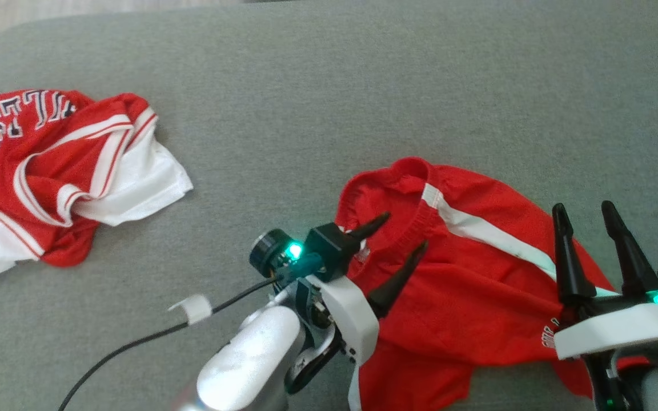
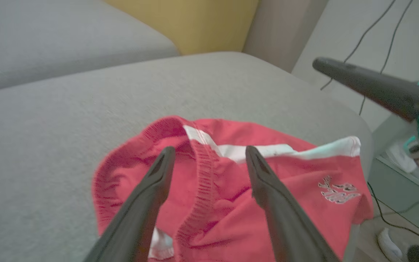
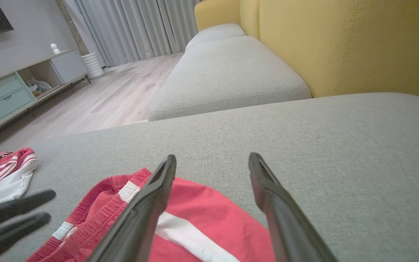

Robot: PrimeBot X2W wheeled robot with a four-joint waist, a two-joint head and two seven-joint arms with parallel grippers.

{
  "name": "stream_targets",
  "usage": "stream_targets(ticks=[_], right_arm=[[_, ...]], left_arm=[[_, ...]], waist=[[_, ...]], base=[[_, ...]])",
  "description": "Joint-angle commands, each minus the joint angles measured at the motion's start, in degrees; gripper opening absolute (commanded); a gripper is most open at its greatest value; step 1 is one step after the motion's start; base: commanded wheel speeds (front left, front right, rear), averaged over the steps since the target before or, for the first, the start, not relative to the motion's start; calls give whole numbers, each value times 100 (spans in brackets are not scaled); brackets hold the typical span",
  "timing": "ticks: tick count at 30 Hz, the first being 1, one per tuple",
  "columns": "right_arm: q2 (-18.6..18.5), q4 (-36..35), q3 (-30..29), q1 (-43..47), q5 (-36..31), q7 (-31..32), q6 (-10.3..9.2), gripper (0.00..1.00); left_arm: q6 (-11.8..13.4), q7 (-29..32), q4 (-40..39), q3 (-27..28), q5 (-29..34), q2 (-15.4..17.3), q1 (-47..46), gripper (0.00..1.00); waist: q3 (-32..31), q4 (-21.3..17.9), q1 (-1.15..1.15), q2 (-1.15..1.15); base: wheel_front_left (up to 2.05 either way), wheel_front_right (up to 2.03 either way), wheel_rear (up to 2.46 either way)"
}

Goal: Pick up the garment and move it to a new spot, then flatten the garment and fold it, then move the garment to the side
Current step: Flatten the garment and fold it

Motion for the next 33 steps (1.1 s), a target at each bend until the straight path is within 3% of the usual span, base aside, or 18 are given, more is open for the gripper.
stream_targets(ticks=[1,8,9,10,15,20,33], right_arm=[[-65,-198,130,-151,25,8,-4,100],[-65,-95,109,-167,170,-16,-4,100],[-65,-78,99,-165,191,-19,-4,100],[-65,-62,89,-163,206,-22,-4,100],[-65,-5,33,-175,258,-37,-4,100],[-65,42,-103,-147,277,-13,-4,100],[-65,14,-278,-113,209,81,-4,100]], left_arm=[[-31,13,-116,123,-41,15,-222,100],[-32,357,1139,-223,-688,37,-519,100],[-32,325,1238,-212,-790,32,-552,67],[-32,271,1327,-195,-858,30,-591,0],[-9,-154,1624,155,-1181,93,-654,0],[220,-454,1423,598,-1488,442,-229,0],[1481,-599,-543,1419,-1999,1384,1906,0]], waist=[[73,-78,-1,0],[179,-243,-1,0],[187,-249,-1,0],[196,-251,-1,0],[202,-237,-1,0],[98,-115,-1,0],[-163,332,-1,0]], base=[[0,0,0],[0,0,0],[0,0,0],[0,0,0],[0,0,0],[0,0,0],[0,0,0]])
